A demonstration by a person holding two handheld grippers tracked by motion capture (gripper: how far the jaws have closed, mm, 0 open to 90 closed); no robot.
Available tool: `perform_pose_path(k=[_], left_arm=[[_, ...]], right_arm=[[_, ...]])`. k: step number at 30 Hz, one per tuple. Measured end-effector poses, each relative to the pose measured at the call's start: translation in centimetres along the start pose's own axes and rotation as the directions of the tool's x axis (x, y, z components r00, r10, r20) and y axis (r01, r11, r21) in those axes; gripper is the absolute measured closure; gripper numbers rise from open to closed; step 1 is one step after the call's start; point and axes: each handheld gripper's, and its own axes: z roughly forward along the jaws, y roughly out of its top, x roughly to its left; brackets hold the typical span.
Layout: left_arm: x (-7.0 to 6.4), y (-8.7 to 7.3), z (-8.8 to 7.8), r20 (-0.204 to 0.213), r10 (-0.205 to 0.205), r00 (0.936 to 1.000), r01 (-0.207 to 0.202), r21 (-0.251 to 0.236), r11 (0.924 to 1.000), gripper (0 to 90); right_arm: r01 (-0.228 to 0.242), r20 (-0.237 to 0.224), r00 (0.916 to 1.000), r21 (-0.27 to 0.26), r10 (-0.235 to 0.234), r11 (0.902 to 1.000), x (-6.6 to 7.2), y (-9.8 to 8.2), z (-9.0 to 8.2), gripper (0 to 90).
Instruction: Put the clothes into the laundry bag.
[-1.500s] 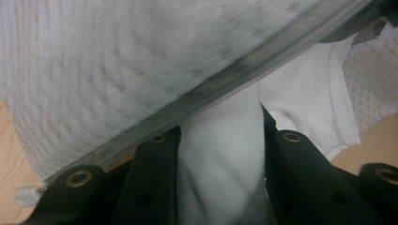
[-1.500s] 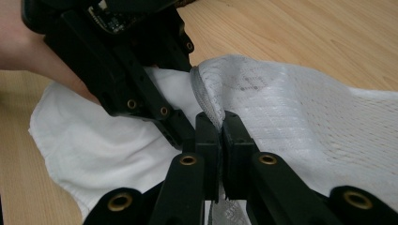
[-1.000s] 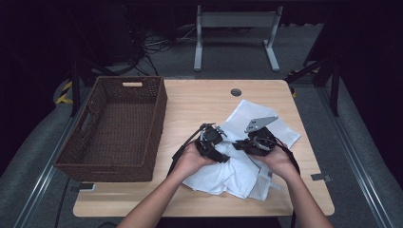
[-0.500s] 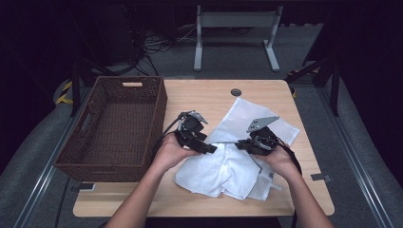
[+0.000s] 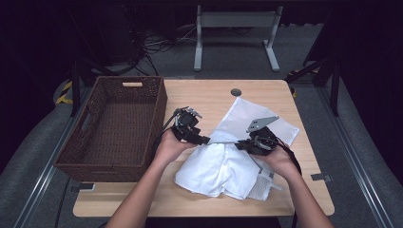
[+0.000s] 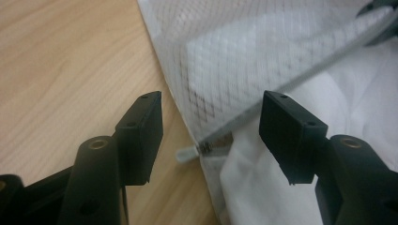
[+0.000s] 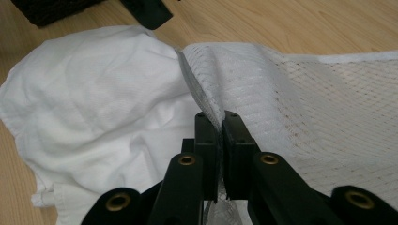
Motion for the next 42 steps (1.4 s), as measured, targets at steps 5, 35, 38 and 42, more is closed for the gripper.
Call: perform_pose_path(k=[5, 35, 38, 42], left_arm=[[-1.3, 1.1, 0.4, 0.105, 0.074, 0.9917, -0.071, -0.029, 0.9971, 37.4], [-3.7, 1.2, -0.1, 0.068, 0.174, 0.9823, -0.175, 0.001, 0.9846, 89.2], [-3.9, 0.8, -0.1, 0.074, 0.173, 0.9822, -0.174, 0.007, 0.9848, 89.2], [-4.2, 0.7, 0.0, 0.094, 0.177, 0.9797, -0.179, 0.010, 0.9838, 89.3]], right_arm=[[0.004, 0.002, 1.0000, -0.005, -0.004, 1.0000, 0.0, 0.1, 0.0, 86.1], [-0.019, 0.058, 0.9981, 0.012, 0.018, 0.9997, 0.8, -2.0, -2.2, 76.8], [-0.031, 0.072, 0.9970, 0.031, 0.029, 0.9990, 1.0, -3.3, -2.8, 76.0], [-0.052, 0.085, 0.9952, 0.034, 0.049, 0.9980, 0.4, -4.3, -3.3, 82.0]])
